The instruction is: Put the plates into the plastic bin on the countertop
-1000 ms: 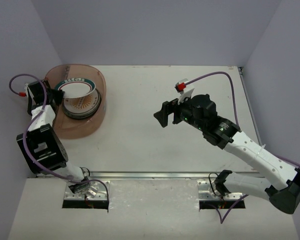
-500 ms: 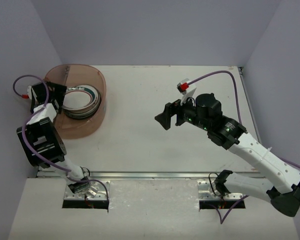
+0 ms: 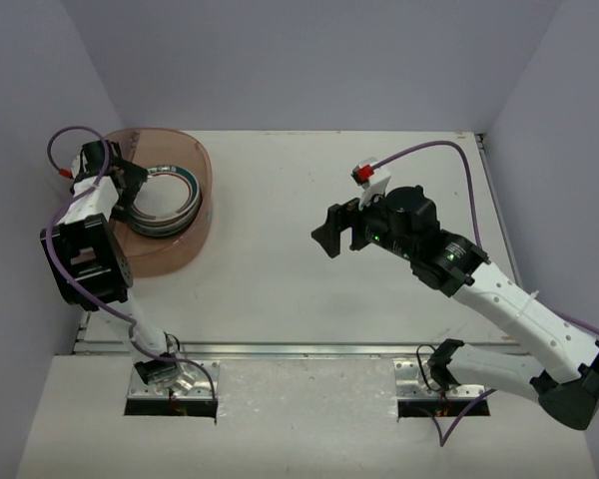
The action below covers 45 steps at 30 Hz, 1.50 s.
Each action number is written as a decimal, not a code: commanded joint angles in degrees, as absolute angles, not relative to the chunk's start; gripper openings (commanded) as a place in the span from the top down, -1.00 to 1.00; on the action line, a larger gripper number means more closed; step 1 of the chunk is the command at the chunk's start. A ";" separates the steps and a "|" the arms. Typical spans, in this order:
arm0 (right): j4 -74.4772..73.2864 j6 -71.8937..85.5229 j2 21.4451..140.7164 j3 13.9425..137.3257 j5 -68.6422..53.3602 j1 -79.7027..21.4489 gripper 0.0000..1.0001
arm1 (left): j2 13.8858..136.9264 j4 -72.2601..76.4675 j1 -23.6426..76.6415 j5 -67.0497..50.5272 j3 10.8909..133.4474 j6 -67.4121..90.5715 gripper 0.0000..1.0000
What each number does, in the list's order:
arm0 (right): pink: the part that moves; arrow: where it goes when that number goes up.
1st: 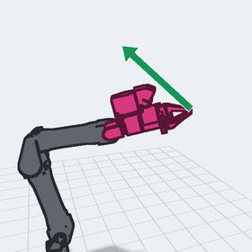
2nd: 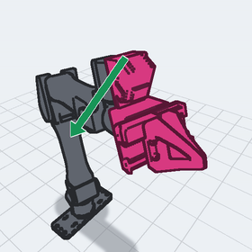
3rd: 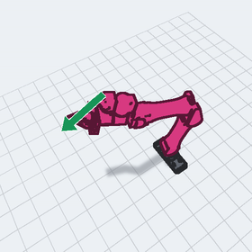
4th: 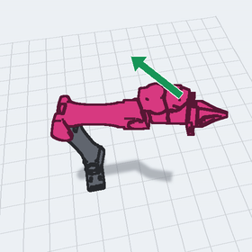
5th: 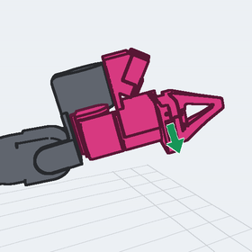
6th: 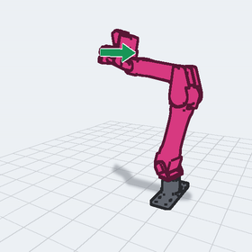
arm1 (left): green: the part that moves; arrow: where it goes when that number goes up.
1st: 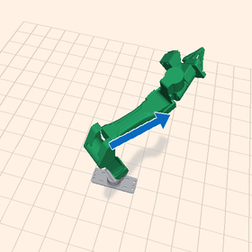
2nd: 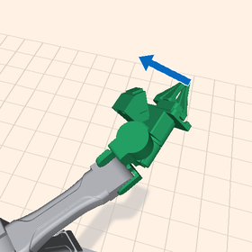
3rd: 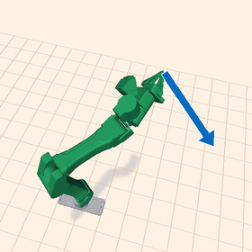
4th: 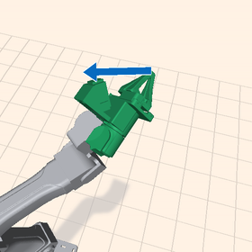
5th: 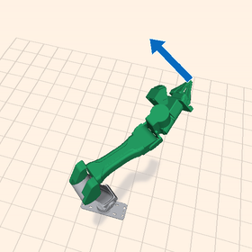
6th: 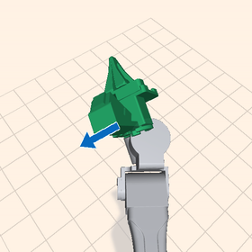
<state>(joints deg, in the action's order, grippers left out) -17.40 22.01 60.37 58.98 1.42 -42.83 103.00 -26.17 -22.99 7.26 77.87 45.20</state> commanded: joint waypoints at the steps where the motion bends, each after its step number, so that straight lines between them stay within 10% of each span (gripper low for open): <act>1: -16.73 20.25 59.00 60.08 4.51 -42.54 -0.98 | 101.72 -32.52 -22.56 11.46 83.80 42.46 -1.00; 19: -33.45 18.77 64.38 68.62 16.26 -27.48 -0.98 | 76.07 -35.15 -13.11 9.24 79.73 23.63 -1.00; 29: -44.06 19.73 46.53 65.49 31.53 -26.98 -0.98 | 43.22 -35.03 -4.29 0.99 66.10 8.77 -1.00; 45: -41.24 15.18 28.13 51.08 21.01 -27.16 -0.98 | 21.50 -36.03 4.43 5.65 53.77 8.00 -1.00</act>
